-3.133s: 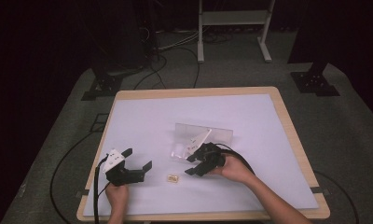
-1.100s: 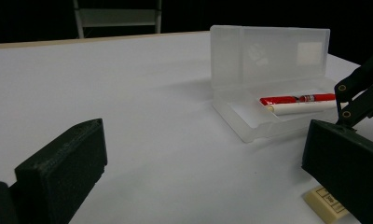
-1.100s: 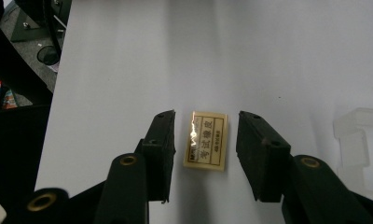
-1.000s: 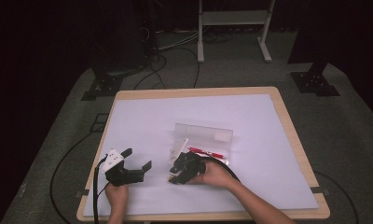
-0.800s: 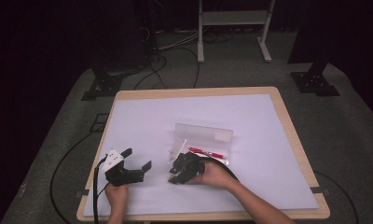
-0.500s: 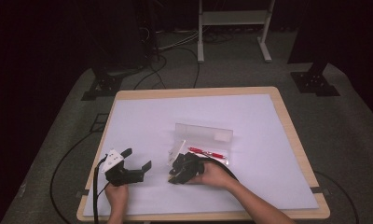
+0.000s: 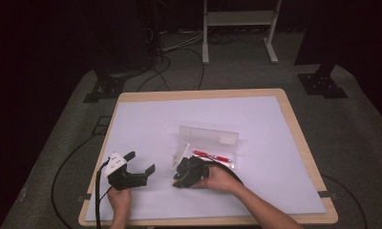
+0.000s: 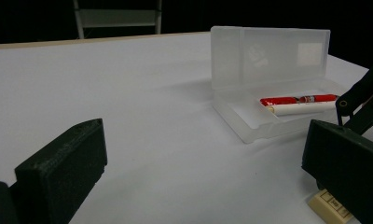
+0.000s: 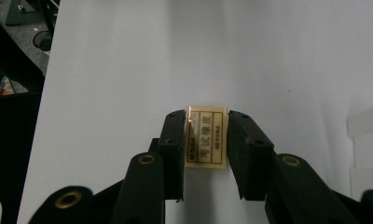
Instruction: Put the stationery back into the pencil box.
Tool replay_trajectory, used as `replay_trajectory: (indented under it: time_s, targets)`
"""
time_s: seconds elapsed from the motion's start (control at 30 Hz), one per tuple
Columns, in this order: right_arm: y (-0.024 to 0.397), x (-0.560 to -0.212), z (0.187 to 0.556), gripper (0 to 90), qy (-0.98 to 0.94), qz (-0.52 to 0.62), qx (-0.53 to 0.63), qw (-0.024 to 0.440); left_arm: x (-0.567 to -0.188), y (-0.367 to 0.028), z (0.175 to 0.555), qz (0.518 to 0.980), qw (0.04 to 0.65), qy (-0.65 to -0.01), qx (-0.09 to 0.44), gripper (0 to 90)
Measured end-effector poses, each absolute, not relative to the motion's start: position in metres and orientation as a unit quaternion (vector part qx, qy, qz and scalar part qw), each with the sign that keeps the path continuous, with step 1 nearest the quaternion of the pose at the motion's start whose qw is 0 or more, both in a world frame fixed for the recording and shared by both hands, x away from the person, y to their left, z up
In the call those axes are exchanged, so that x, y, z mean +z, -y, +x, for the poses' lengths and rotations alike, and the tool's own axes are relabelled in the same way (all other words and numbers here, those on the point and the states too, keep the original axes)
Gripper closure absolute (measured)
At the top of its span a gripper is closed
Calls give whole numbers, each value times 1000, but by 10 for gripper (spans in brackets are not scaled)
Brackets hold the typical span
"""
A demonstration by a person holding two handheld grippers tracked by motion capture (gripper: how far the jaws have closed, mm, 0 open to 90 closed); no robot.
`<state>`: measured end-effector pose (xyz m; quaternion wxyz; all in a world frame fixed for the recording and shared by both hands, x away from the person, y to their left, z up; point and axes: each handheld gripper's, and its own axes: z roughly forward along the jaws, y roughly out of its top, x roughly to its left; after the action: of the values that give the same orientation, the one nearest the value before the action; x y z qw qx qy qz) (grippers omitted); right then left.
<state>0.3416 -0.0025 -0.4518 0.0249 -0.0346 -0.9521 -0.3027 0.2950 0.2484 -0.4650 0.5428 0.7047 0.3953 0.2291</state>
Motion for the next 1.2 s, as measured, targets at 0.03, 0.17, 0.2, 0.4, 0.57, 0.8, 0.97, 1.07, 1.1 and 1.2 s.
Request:
replay_trajectory:
  time_s: [0.03, 0.17, 0.2, 0.4, 0.57, 0.8, 0.97, 1.07, 1.1, 1.2]
  targets:
    - [3, -452, 342, 672, 952, -34, -302, 25, -465, -248, 295, 705, 543, -395, 229, 0]
    - [5, -449, 343, 675, 952, -35, -305, 24, -465, -249, 295, 705, 543, -395, 229, 0]
    - [5, -449, 343, 675, 952, -35, -305, 24, -465, -249, 295, 705, 543, -395, 229, 0]
    - [8, -445, 344, 679, 952, -37, -305, 19, -465, -248, 295, 705, 543, -395, 229, 0]
    - [9, -440, 345, 680, 949, -34, -312, 13, -465, -249, 295, 705, 543, -395, 230, 0]
    - [10, -430, 349, 680, 947, -41, -318, 3, -465, -248, 295, 704, 544, -395, 228, 0]
    - [12, -422, 355, 680, 945, -46, -324, -7, -465, -249, 295, 703, 545, -395, 229, 0]
    - [13, -419, 358, 680, 944, -52, -327, -9, -465, -249, 295, 703, 545, -395, 228, 0]
    - [13, -419, 358, 680, 944, -52, -327, -9, -465, -249, 295, 703, 545, -396, 228, 0]
    - [13, -417, 361, 680, 943, -54, -327, -13, -465, -248, 295, 703, 545, -395, 229, 0]
